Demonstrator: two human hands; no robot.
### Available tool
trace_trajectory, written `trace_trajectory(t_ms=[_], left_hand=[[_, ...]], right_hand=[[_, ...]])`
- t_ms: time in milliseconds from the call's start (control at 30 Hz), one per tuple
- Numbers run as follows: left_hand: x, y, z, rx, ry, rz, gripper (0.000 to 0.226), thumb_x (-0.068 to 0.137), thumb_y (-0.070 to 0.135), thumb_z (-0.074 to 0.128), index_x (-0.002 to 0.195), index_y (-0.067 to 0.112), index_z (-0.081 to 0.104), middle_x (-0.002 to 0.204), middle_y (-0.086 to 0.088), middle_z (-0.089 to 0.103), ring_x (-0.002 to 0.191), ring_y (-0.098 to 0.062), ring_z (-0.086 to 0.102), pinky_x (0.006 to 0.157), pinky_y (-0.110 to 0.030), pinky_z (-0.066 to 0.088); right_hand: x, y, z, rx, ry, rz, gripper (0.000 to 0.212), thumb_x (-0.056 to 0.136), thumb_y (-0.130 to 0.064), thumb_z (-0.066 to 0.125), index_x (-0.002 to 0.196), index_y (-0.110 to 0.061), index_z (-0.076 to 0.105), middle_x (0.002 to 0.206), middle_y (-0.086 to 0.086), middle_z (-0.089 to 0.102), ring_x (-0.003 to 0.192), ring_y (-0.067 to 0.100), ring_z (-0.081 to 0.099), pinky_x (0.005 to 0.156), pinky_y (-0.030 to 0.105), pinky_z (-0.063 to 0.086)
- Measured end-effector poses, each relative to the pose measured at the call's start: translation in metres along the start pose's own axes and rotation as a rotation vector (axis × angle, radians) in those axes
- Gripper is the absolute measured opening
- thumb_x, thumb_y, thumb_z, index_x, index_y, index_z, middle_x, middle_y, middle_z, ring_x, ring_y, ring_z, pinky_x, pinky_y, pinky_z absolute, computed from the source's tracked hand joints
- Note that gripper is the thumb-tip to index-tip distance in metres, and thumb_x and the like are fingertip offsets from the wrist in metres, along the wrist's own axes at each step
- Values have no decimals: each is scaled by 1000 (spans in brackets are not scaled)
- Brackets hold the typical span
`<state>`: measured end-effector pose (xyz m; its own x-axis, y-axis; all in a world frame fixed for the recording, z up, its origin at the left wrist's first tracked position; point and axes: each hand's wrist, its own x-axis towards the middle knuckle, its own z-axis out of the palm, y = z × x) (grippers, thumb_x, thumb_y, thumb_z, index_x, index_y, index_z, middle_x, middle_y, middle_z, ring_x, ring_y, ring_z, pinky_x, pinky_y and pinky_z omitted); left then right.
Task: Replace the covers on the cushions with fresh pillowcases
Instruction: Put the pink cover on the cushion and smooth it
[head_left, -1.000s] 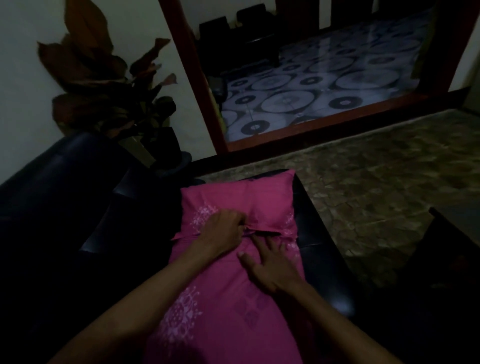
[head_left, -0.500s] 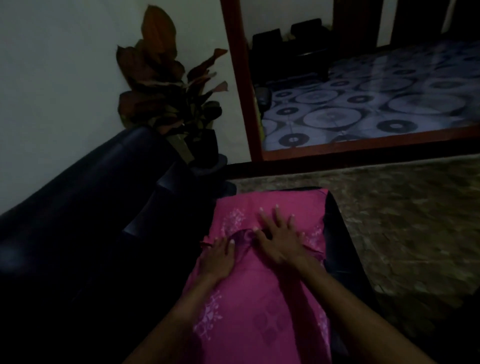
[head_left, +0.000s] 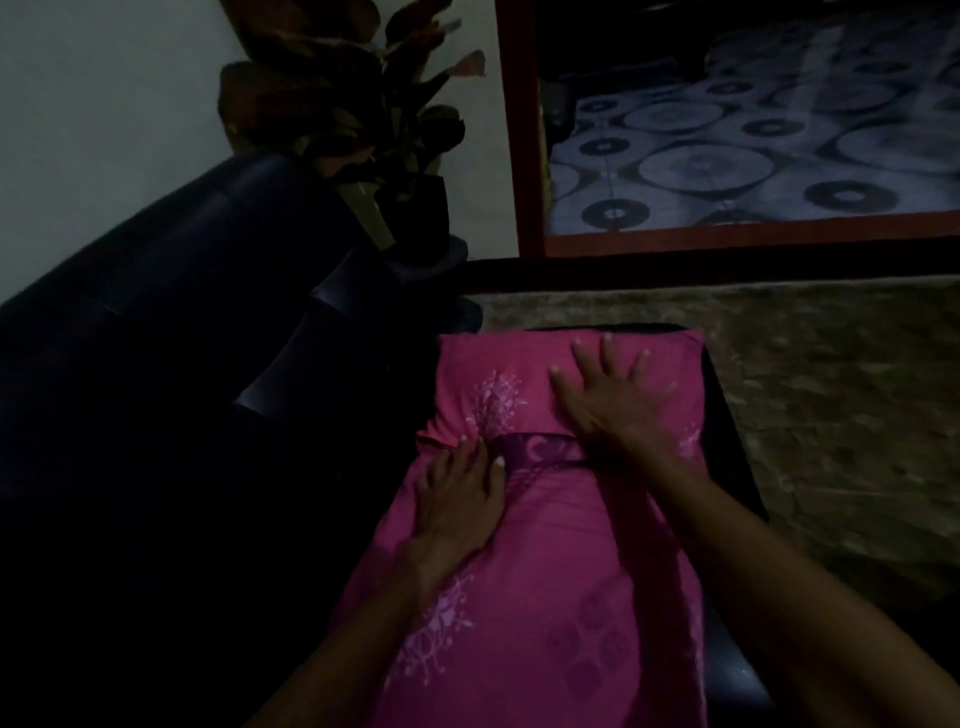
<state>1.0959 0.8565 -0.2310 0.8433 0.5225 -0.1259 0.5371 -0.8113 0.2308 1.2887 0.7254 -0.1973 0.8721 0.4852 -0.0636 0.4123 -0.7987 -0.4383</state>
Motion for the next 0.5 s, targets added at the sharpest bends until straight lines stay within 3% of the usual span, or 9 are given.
trace_trajectory(t_ms=[100, 233, 333, 400, 433, 500], left_hand=[[6, -1, 1, -47, -37, 11, 65, 101, 58, 16, 157, 28, 24, 166, 4, 19, 151, -23, 19, 121, -53, 11], [4, 0, -16, 13, -17, 16, 78, 89, 65, 7, 148, 29, 43, 157, 2, 39, 143, -28, 35, 118, -52, 20], [17, 2, -47, 78, 10, 23, 58, 99, 54, 23, 122, 21, 64, 137, -4, 56, 129, -29, 43, 110, -49, 27], [42, 11, -76, 48, 113, 21, 48, 101, 47, 33, 112, 13, 66, 128, -8, 58, 121, -29, 45, 104, -45, 29], [60, 18, -89, 0, 175, 30, 45, 102, 45, 36, 115, 13, 65, 129, -8, 57, 122, -29, 45, 103, -43, 30], [101, 36, -101, -107, 212, 134, 48, 103, 46, 36, 139, 19, 53, 150, -7, 45, 138, -27, 36, 113, -43, 25]], right_hand=[[-13, 31, 29, -4, 6, 85, 74, 90, -82, 7, 156, -51, -1, 168, -16, -14, 153, 35, -18, 110, 76, -13], [19, 26, 5, 10, -28, 65, 83, 87, -81, 10, 160, -40, 10, 170, -7, -5, 154, 38, -13, 112, 73, -14], [23, 46, 5, -28, 36, 40, 84, 89, -75, 1, 161, -34, 11, 170, -3, -1, 155, 34, -11, 117, 68, -10], [11, 65, 21, 54, 53, 182, 74, 94, -77, 10, 160, -43, 0, 169, -11, -7, 154, 35, -13, 114, 71, -7], [8, 69, 25, 75, 72, 221, 73, 94, -78, 13, 158, -47, -3, 168, -15, -9, 154, 35, -13, 113, 73, -5], [18, 78, 33, 73, 36, 230, 73, 92, -81, 12, 156, -51, -7, 166, -21, -15, 154, 34, -15, 111, 76, -3]])
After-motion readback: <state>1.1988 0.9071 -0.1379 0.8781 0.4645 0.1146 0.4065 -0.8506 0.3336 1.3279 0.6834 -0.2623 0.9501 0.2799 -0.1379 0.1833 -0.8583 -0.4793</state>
